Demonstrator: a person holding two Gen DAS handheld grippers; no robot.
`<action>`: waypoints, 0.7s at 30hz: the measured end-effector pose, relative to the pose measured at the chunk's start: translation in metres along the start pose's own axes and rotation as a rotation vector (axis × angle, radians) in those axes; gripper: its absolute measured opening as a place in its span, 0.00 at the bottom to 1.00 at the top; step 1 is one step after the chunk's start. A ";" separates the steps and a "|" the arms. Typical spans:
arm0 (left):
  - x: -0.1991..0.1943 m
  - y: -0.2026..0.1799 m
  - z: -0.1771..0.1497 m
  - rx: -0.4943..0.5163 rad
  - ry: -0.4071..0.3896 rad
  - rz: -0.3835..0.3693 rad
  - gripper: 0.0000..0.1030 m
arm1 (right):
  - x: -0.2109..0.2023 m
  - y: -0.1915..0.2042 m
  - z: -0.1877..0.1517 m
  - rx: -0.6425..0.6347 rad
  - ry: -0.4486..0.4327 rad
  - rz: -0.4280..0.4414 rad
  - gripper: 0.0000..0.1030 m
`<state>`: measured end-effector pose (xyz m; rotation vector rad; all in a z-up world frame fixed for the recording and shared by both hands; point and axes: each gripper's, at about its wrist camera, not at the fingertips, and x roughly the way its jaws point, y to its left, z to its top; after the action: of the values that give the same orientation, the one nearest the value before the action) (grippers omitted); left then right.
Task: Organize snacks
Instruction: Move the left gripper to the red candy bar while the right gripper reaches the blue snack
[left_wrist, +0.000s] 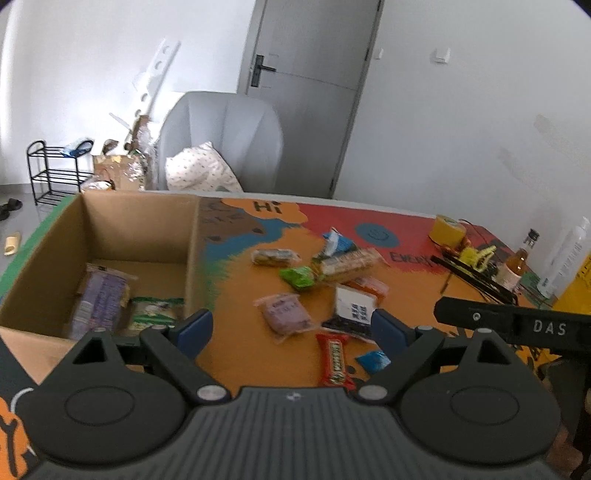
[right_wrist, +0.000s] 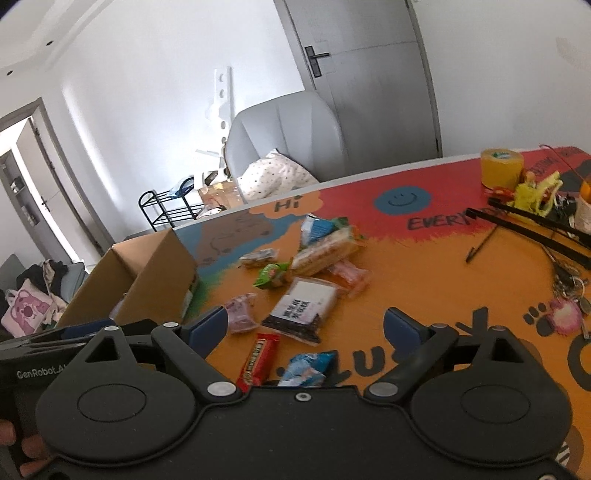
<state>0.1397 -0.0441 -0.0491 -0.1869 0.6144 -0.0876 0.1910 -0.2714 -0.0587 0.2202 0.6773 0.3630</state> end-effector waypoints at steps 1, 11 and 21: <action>0.002 -0.001 -0.001 -0.001 0.002 -0.006 0.89 | 0.001 -0.002 -0.002 0.003 0.005 0.005 0.89; 0.026 -0.016 -0.015 0.024 0.044 -0.044 0.80 | 0.019 -0.011 -0.016 0.017 0.067 -0.003 0.76; 0.047 -0.009 -0.025 0.002 0.107 -0.054 0.58 | 0.049 -0.011 -0.028 0.026 0.135 0.020 0.64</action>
<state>0.1632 -0.0633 -0.0937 -0.1980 0.7160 -0.1507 0.2106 -0.2596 -0.1115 0.2292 0.8137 0.3908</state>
